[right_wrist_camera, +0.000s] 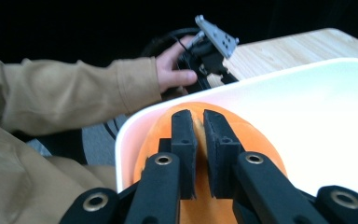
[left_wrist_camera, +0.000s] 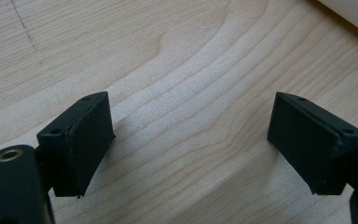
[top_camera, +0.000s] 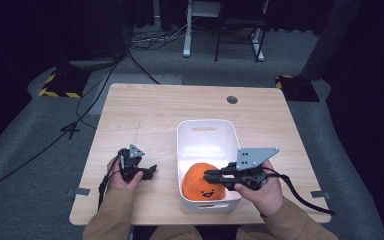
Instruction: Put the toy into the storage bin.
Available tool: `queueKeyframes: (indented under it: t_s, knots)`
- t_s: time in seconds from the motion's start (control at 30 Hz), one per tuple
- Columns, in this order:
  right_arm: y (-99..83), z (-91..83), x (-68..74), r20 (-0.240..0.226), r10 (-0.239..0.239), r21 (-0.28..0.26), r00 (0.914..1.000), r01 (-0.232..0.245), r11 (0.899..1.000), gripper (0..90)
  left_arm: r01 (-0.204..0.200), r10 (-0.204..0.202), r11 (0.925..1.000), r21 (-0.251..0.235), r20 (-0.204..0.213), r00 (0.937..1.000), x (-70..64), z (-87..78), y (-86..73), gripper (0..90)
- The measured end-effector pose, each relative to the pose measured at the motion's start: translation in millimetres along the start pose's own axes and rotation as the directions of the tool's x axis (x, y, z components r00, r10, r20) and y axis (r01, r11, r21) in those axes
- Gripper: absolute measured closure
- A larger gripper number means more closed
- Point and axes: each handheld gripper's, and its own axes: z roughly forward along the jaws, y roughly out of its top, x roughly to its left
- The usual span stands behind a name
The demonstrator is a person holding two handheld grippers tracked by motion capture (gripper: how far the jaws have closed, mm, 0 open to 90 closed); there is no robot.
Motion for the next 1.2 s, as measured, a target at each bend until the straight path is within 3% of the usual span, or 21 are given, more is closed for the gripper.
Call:
queueKeyframes:
  t_s: [0.4,0.73,1.0,1.07,1.2]
  knots:
    - [-9.9,16.3,-0.5,-0.01,0.019,0.138,0.9998,-0.017,0.99,82.6,0.001,-0.001,1.0,0.0,0.0,1.0,-0.1,0.0,0.0,14.5]
    - [-11.3,12.3,0.9,0.003,0.024,0.184,0.9997,-0.024,0.983,79.7,0.001,-0.001,1.0,0.0,0.0,1.0,-0.1,0.0,0.0,14.5]
    - [-12.1,11.1,-1.9,0.012,0.041,0.177,0.9991,-0.042,0.983,71.9,0.002,-0.002,1.0,0.0,0.0,1.0,-0.1,0.0,0.0,14.6]
    - [-15.6,9.5,-5.5,0.006,0.089,0.152,0.996,-0.089,0.984,69.4,0.002,-0.002,1.0,0.0,0.001,1.0,-0.1,0.0,-0.1,14.6]
    - [-16.5,7.3,-6.9,-0.002,0.106,0.135,0.9944,-0.104,0.985,63.5,0.002,-0.002,1.0,-0.001,0.0,1.0,-0.2,0.1,-0.1,14.6]
